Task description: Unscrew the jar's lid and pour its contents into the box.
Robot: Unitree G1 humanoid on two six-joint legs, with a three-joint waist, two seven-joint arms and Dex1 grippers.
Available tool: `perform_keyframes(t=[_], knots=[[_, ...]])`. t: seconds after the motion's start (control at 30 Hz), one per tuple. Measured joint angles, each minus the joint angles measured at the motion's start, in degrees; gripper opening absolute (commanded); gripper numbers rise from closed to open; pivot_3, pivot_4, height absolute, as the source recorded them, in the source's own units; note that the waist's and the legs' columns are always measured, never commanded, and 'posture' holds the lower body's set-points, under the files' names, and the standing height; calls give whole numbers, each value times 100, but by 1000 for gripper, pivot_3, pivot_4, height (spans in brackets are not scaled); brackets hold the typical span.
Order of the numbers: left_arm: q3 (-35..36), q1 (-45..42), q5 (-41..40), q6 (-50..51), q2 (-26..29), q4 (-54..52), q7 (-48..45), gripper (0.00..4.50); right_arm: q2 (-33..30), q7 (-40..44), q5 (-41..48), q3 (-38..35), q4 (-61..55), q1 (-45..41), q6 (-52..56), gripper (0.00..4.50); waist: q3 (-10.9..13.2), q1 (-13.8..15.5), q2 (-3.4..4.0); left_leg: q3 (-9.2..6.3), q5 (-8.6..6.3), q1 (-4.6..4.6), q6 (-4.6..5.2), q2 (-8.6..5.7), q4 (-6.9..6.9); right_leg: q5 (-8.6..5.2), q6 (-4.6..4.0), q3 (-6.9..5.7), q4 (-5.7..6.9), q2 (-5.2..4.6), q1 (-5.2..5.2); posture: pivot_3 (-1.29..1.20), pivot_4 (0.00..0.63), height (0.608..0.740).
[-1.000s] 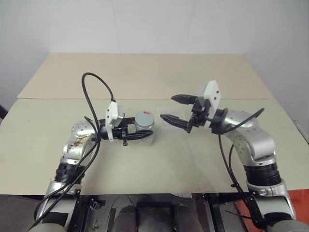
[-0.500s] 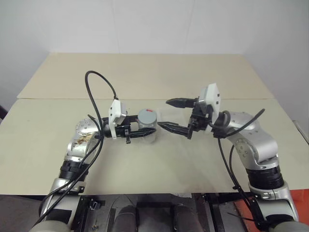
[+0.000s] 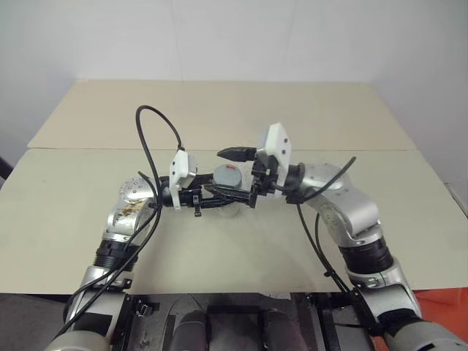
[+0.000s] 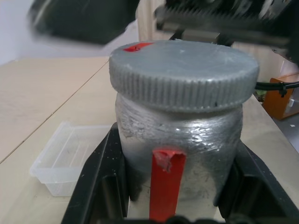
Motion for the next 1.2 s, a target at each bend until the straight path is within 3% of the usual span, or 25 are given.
perform_keyframes(t=[0.3,1.2], knots=[[28,32,-15,105,49,-88,27,1946,55,-42,-126,-2,188,-6,-61,4483,0,-13,0,0,0,0,0,1,-1,0,0,0,2,1,-1,0,150,740],[216,231,-22,207,192,-229,-19,1946,-930,531,292,-720,27,548,-212,4483,0,-9,0,0,0,0,0,1,0,0,0,1,-7,1,0,0,150,740]])
